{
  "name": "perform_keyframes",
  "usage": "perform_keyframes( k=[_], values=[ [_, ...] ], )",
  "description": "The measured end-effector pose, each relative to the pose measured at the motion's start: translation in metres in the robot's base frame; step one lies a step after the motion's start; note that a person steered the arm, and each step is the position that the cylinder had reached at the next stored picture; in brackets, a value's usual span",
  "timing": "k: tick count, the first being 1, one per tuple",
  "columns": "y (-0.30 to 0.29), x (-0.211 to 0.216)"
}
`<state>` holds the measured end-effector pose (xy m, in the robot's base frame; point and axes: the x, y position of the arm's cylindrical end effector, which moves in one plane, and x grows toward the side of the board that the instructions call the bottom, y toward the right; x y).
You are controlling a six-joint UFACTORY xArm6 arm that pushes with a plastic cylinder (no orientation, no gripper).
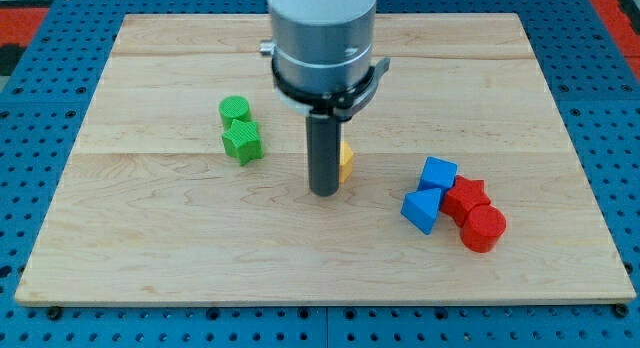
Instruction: Place yellow blocks towards the centre of board
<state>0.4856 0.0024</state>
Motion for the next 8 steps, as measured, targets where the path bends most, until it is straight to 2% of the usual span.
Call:
perform_keyframes(
  k=[2, 4, 8],
  values=[
    [-0.01, -0.035],
    [0.042, -0.004],
    [-0.018, -0.09]
  ],
)
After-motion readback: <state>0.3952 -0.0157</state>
